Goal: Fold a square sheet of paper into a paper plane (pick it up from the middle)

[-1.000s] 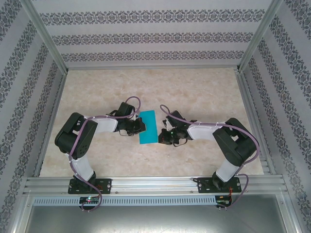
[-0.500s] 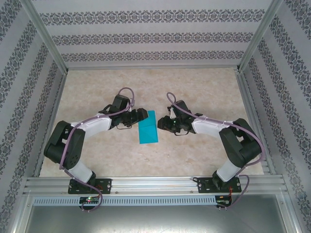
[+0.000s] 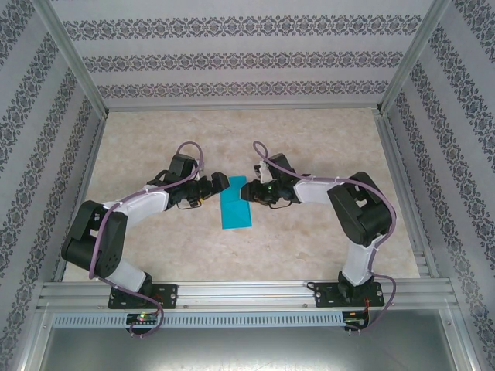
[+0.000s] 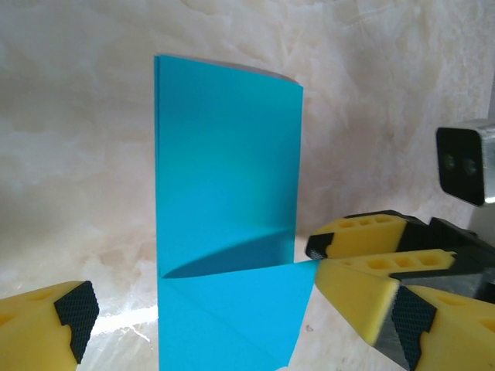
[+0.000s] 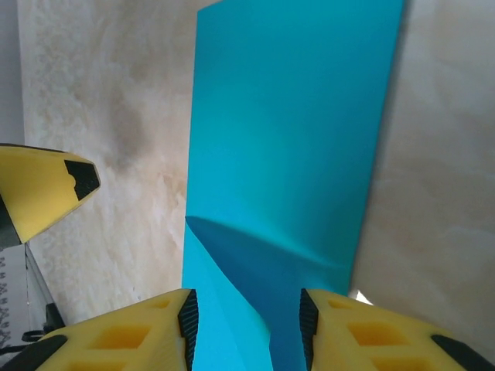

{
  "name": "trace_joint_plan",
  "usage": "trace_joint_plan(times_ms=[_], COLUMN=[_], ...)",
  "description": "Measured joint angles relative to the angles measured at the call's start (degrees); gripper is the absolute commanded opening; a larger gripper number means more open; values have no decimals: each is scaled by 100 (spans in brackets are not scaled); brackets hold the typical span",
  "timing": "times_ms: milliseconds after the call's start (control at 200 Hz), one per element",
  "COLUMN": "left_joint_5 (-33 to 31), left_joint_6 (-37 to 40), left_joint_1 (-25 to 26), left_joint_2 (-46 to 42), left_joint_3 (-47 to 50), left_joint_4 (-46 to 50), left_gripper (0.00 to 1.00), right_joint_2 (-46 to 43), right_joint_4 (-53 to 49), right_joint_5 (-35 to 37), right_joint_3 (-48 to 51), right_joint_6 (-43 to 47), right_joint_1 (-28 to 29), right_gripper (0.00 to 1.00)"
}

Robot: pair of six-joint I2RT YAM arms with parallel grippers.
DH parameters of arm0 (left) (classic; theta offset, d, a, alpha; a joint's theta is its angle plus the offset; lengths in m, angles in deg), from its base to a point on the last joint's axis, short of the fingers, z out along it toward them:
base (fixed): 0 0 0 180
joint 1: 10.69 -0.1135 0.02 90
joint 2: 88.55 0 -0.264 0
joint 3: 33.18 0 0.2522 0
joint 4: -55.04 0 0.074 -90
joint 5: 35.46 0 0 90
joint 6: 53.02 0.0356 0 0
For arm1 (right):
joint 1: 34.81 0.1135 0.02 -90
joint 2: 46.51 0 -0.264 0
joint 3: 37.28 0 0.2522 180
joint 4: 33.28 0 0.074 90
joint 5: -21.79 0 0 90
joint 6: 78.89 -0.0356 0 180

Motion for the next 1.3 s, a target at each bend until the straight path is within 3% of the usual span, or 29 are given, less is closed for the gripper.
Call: trace_joint_plan(times_ms=[210, 555, 679, 1299], left_joint_5=[341, 957, 1187, 1670], left_joint_6=[-22, -140, -269, -826], left_joint_1=[0, 2, 2, 7], left_joint_2=[66, 343, 433, 1003], left_joint_3=[33, 74, 140, 227], left_joint_4=[-70, -426, -627, -1217], left_gripper=[100, 100, 100, 57], right_joint_2=[98, 142, 157, 157], right_joint_4=[76, 144, 214, 1174], right_joint_5=[-341, -518, -505, -509], right_joint_3=[0, 0, 22, 463], right_joint_6=[275, 658, 706, 197], right_joint_1=[0, 0, -4, -304], right_gripper=[31, 2, 0, 0])
